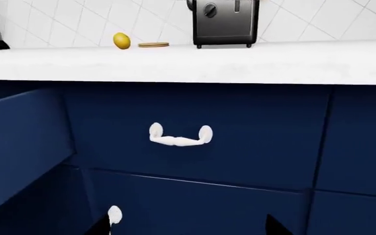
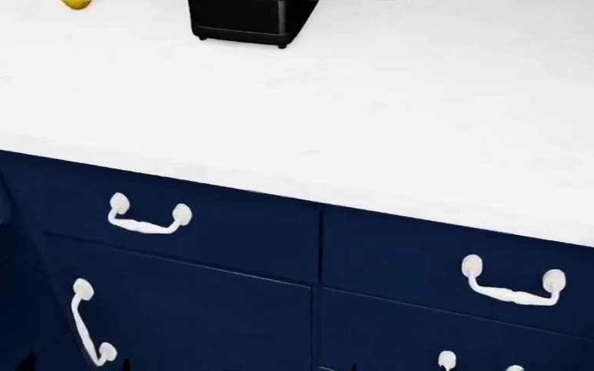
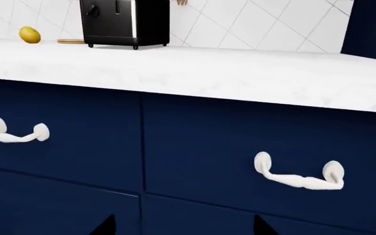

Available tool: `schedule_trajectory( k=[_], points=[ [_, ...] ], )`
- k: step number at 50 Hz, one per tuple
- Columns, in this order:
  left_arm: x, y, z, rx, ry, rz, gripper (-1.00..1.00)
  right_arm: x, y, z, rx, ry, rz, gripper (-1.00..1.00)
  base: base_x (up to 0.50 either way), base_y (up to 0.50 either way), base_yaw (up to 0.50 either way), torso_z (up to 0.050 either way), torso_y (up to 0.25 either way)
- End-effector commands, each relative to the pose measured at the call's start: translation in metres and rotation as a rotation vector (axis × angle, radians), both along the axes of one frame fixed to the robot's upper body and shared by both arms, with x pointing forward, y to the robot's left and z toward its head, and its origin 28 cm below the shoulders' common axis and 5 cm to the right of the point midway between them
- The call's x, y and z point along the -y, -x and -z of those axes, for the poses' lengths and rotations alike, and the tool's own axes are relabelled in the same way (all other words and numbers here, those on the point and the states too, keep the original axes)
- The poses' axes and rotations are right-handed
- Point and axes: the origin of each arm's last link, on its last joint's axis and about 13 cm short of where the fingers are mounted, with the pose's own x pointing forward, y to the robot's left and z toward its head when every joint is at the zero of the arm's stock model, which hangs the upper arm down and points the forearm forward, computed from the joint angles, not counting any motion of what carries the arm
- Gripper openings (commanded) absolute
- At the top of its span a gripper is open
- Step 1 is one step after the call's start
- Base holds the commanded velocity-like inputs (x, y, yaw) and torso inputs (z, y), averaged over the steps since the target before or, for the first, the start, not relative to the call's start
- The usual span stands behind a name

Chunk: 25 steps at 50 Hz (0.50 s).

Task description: Close the left drawer.

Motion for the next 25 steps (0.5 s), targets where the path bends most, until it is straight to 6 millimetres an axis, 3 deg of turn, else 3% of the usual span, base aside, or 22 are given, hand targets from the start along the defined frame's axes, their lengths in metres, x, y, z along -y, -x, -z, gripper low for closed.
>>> schedule_trajectory(
  k=[1,25],
  points=[
    [-0.0006,-0.0011,0.0005,-0.001,0.001,-0.003,1.00,-0.0001,0.0000,0.0002,0.000,-0.001,-0.001,1.00,0.00,0.00,0.50,0.000,0.000],
    [0.0002,0.0010,-0.0008,0.002,0.002,-0.002,1.00,-0.0002,0.0003,-0.0012,0.003,-0.002,-0.003,1.00,0.00,0.00,0.50,0.000,0.000]
  ],
)
